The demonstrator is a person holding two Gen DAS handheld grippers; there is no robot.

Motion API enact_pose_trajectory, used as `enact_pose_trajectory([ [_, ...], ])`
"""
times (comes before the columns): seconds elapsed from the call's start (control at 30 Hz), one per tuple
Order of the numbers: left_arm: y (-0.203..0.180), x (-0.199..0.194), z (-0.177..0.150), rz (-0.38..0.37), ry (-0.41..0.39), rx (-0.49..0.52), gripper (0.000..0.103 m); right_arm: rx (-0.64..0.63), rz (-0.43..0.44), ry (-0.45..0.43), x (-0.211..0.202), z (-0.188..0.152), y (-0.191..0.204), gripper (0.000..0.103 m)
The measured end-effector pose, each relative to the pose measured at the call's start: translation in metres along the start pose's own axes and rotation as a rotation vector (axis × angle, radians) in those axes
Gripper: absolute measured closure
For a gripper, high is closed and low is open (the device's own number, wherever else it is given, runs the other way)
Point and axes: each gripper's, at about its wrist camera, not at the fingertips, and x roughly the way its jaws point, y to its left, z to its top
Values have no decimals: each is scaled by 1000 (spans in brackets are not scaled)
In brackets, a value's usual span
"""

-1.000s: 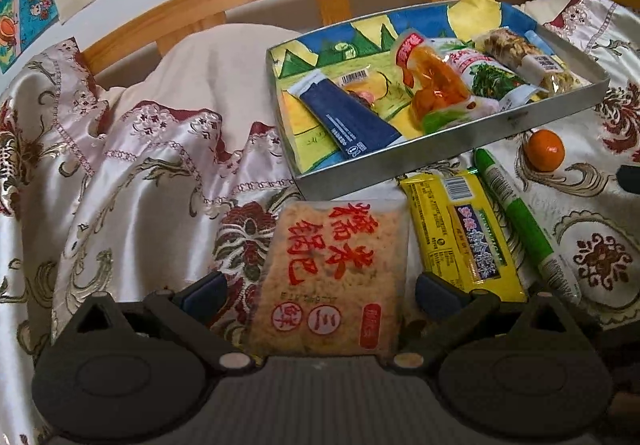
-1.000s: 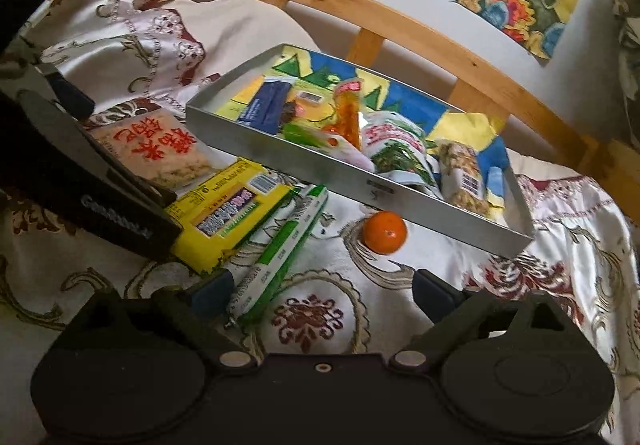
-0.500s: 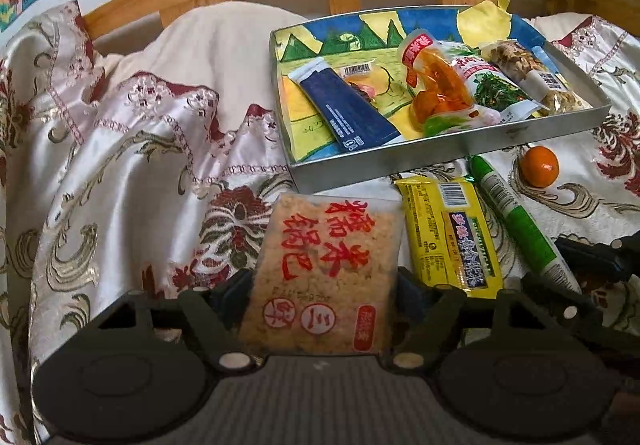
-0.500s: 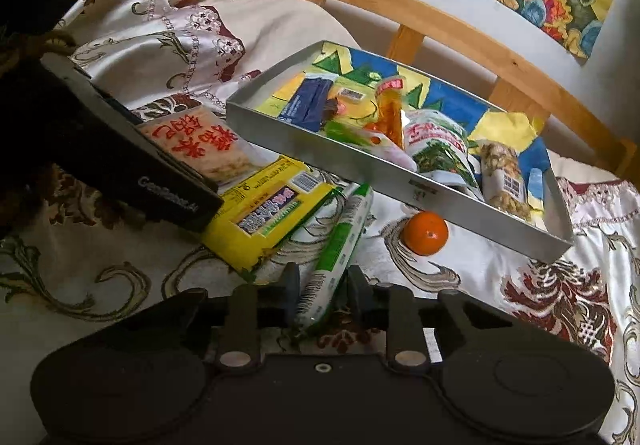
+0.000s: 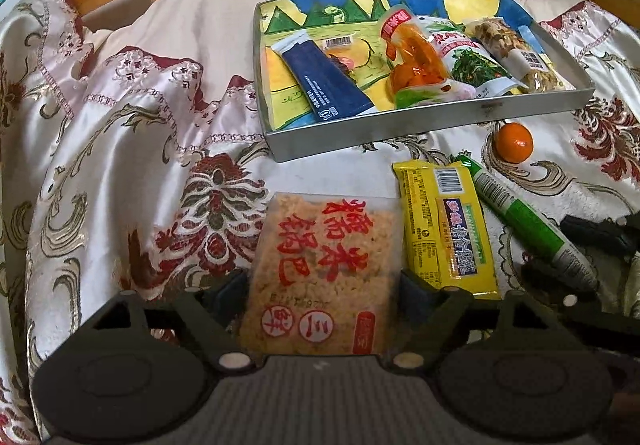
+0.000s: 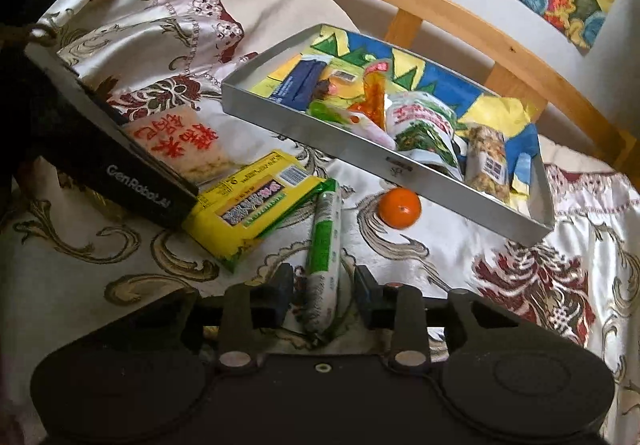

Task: Organize snacks
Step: 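Lift the green-white tube with the right tool while the left tool carries the rice-cracker bag to the tray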

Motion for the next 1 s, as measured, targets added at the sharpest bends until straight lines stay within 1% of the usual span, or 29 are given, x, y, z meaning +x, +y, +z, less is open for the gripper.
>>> enact_pose_trajectory([
  [0.1, -2, 5, 2, 9, -10, 12, 17, 6, -19, -29, 10, -1, 2, 59],
  [0.17, -3, 7, 3, 11, -13, 14, 17, 22, -20, -37, 17, 1, 0, 59],
  [0.23, -3, 8, 3, 8, -13, 17, 20, 31, -23, -40, 22, 1, -2, 61],
  [0.27, -3, 7, 3, 4, -14, 16, 22, 36, -21, -41, 22, 1, -2, 63],
  [0.3, -3, 7, 3, 2, -14, 14, 24, 37, -18, -43, 22, 0, -3, 72],
  [0.37, -2, 6, 4, 3, -10, 9, 26, 30, -16, -40, 22, 0, -1, 83],
  [0.5, -1, 2, 5, 2, 7, -12, 28, 9, -30, -46, 18, 1, 2, 85],
  [0.67, -3, -10, 5, 17, 21, -31, 28, -69, -66, -57, 7, -1, 8, 85],
  [0.87, -8, -35, 8, 19, -22, -36, 28, -140, -112, -114, -13, 0, 12, 85],
  [1.0, -11, -49, 13, 20, -47, -51, 28, -135, -126, -152, -27, 5, 8, 85],
])
